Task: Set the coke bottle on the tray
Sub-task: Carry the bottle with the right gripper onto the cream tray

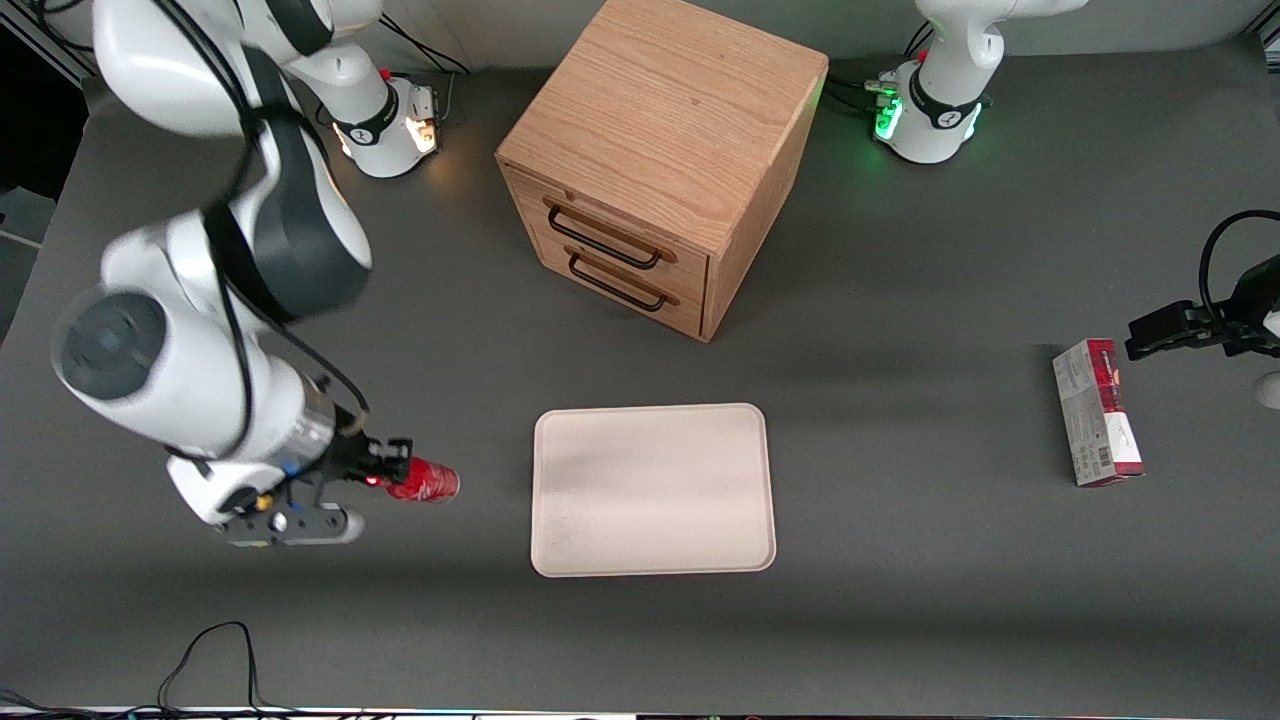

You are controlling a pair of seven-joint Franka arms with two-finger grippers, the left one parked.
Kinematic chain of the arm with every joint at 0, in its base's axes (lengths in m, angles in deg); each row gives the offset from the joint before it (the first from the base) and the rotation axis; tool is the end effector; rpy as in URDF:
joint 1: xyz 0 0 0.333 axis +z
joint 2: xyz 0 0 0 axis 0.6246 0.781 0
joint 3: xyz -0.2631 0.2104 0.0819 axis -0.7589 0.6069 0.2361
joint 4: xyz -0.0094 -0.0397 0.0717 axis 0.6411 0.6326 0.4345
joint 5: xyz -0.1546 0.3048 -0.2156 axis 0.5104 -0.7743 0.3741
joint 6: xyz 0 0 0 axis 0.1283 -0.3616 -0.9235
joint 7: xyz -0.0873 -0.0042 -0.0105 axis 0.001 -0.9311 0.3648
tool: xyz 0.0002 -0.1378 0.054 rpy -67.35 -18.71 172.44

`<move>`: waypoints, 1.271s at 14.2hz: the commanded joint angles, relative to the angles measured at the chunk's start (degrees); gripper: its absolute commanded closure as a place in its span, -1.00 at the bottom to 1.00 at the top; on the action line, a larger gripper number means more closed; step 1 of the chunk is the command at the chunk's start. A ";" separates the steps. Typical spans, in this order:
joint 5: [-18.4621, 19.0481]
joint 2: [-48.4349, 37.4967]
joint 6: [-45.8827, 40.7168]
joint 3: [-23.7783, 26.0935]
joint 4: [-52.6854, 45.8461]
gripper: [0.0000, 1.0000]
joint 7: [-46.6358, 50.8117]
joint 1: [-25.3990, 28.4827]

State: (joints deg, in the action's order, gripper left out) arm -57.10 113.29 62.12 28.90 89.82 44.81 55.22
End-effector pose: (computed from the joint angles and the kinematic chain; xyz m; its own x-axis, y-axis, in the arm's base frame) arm 0.7298 0.2392 0.5257 0.9957 0.0157 0.0913 0.0212 -0.9980 -0.0599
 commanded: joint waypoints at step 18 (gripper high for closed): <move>11.03 17.89 21.13 11.72 0.28 0.55 0.97 1.72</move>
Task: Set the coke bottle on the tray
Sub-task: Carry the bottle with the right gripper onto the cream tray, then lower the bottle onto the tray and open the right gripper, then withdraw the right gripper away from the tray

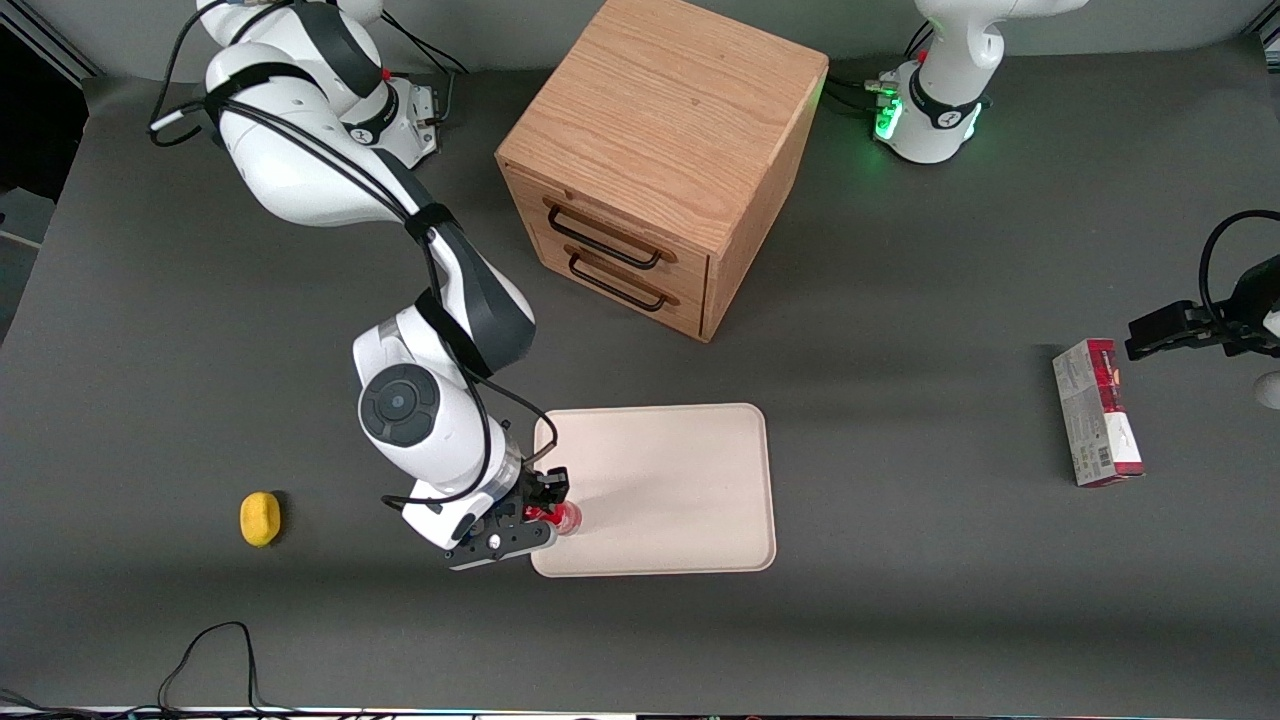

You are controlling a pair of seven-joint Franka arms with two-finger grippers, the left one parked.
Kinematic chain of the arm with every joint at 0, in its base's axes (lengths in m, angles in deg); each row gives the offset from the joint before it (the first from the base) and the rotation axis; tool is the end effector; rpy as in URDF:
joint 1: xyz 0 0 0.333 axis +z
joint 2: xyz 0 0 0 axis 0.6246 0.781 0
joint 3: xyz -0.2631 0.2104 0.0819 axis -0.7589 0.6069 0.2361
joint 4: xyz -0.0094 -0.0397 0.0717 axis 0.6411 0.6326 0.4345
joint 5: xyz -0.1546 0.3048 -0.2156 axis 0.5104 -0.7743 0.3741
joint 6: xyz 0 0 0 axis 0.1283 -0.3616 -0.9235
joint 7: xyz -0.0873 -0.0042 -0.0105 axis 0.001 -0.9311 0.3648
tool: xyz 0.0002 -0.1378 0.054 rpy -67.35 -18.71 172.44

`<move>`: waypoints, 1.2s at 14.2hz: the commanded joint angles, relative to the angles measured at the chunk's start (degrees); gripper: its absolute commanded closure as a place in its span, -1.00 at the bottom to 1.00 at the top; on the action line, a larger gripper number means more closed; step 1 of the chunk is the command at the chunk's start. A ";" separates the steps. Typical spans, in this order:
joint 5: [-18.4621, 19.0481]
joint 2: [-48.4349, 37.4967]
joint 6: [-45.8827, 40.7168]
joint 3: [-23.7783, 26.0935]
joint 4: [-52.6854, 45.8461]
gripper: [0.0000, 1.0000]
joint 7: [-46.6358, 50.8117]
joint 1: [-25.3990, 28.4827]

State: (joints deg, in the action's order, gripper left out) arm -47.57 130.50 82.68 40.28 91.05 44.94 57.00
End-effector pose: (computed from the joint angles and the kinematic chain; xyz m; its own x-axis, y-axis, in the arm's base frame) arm 0.7590 0.3630 0.3191 0.9723 0.1865 0.1409 0.1994 -0.9763 -0.0839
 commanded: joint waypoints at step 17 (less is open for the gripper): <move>-10.69 -34.95 -7.24 -9.39 31.52 -1.00 1.12 -3.59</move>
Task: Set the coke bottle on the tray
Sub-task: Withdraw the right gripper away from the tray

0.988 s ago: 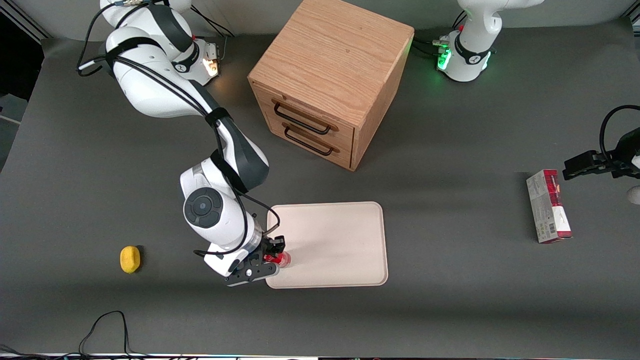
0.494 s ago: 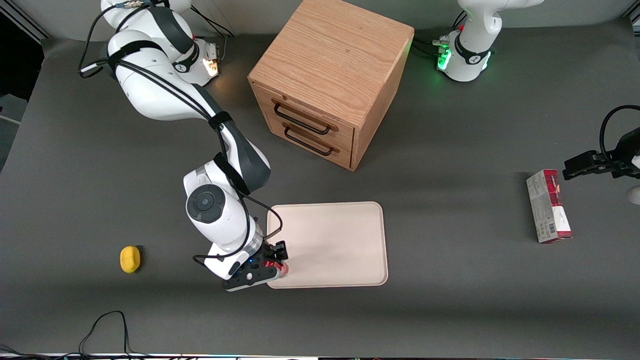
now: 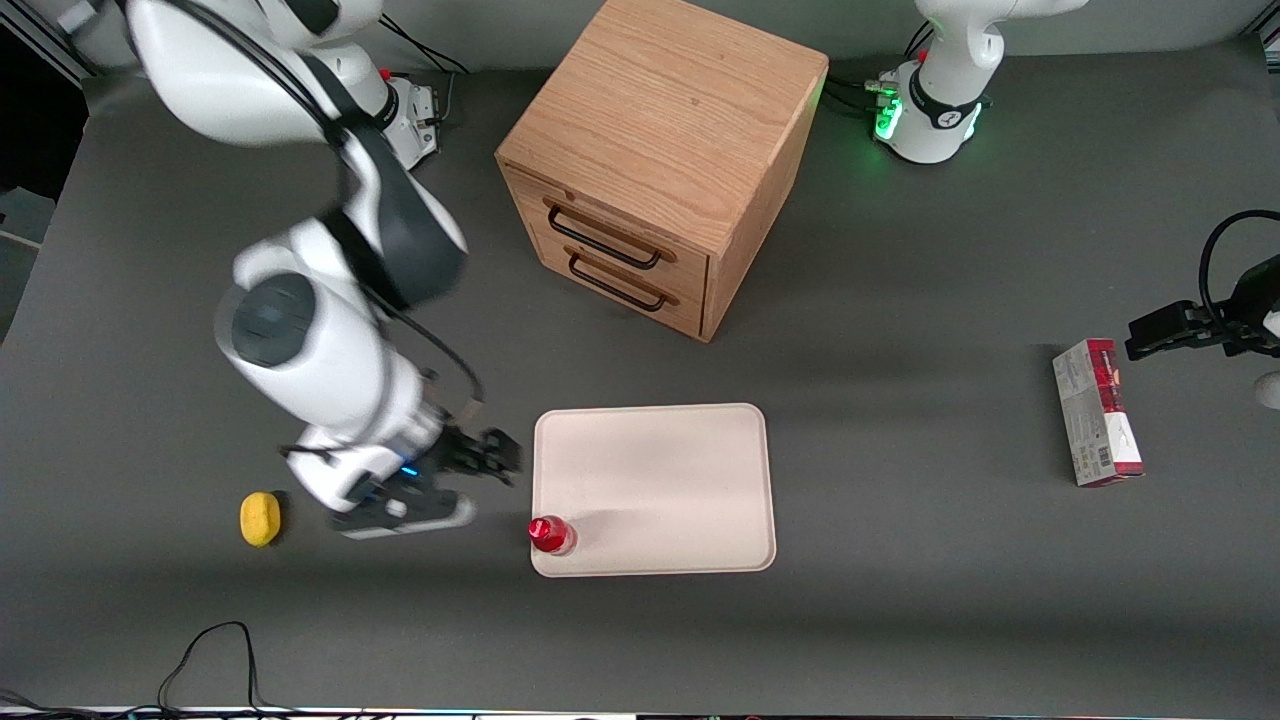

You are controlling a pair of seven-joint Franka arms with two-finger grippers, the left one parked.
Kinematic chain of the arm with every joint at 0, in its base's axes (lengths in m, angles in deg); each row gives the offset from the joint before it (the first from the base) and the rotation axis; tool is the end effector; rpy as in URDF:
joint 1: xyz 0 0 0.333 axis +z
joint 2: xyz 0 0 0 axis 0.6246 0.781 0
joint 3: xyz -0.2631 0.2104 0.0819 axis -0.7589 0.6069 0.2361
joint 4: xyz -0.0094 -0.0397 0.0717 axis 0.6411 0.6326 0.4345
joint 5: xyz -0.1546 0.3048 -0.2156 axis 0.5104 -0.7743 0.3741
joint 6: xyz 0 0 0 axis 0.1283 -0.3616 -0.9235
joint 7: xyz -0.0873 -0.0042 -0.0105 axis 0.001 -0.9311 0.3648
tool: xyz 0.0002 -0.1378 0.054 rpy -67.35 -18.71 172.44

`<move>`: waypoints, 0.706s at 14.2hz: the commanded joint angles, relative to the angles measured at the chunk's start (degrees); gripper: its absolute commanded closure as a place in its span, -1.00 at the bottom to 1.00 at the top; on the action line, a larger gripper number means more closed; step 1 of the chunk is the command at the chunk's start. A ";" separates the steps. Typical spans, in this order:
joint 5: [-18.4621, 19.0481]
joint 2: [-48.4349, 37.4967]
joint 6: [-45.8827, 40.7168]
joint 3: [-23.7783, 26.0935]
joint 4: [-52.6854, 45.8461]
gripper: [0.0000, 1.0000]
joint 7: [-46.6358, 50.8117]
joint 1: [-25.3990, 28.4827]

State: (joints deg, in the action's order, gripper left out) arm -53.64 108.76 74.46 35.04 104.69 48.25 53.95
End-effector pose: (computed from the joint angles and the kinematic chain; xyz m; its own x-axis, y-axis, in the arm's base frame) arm 0.7143 0.2757 0.4812 0.9915 0.0301 0.1264 0.0397 -0.9964 -0.0743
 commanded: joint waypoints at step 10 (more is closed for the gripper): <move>-5.17 -34.71 -1.31 -21.65 40.18 -1.00 -15.12 -0.36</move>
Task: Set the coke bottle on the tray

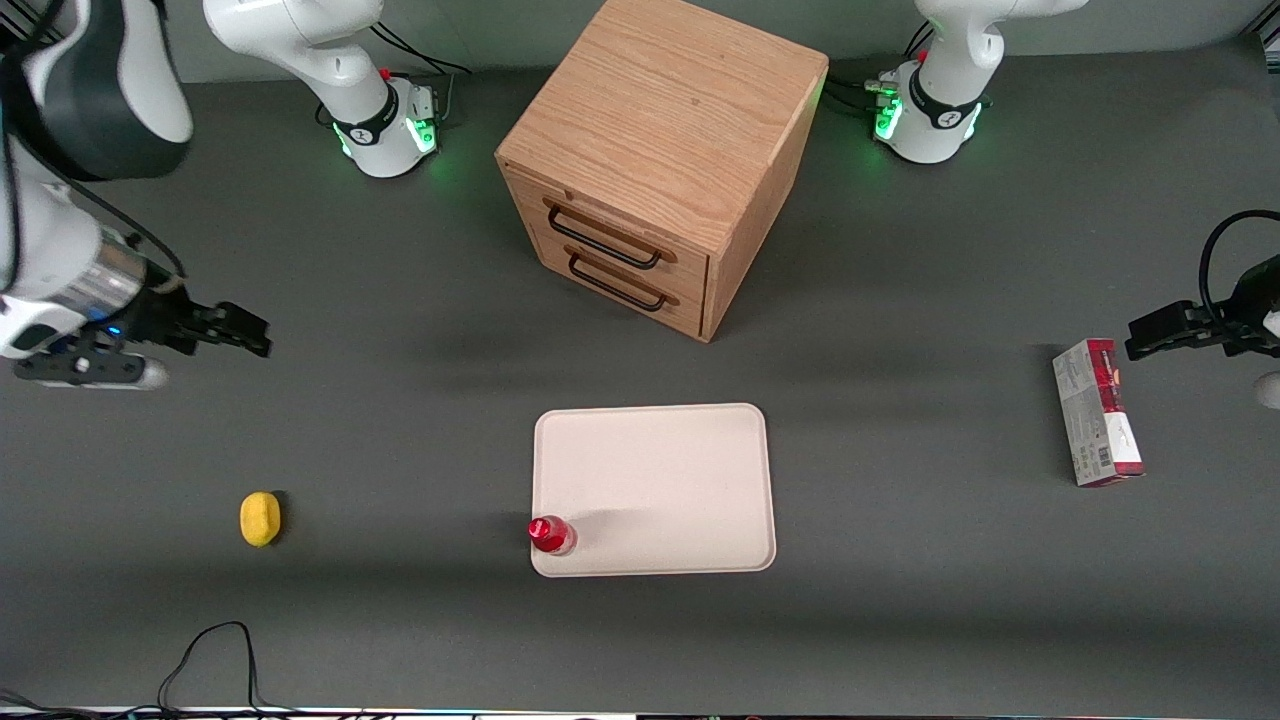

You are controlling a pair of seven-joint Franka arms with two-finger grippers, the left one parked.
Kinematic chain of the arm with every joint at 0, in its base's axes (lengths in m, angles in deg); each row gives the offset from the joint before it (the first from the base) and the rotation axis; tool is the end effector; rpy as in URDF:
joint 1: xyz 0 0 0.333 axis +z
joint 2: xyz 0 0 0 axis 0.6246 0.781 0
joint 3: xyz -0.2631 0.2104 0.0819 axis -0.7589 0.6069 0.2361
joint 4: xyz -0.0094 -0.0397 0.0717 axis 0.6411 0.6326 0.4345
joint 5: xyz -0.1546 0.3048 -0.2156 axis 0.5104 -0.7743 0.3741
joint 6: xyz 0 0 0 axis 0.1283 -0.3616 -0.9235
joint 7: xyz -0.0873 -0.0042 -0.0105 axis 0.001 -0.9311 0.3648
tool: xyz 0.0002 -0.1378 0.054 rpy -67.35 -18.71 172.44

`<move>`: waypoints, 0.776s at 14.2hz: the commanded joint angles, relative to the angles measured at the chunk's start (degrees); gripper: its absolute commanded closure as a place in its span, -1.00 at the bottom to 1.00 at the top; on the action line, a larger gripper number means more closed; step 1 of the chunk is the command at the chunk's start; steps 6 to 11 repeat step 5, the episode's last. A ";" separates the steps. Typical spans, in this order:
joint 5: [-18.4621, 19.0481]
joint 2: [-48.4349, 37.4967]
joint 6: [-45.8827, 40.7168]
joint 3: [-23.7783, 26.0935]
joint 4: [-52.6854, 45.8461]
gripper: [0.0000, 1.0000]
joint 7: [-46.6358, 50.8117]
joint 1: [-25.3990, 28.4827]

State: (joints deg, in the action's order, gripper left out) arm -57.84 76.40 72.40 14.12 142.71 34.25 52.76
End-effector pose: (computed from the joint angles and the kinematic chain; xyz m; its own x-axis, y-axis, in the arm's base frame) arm 0.5753 0.0191 0.5233 0.9957 -0.0927 0.0029 -0.0926 -0.9955 -0.0182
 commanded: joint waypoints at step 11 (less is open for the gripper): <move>-0.88 -0.68 -1.35 -0.74 -2.59 -1.00 -0.16 0.39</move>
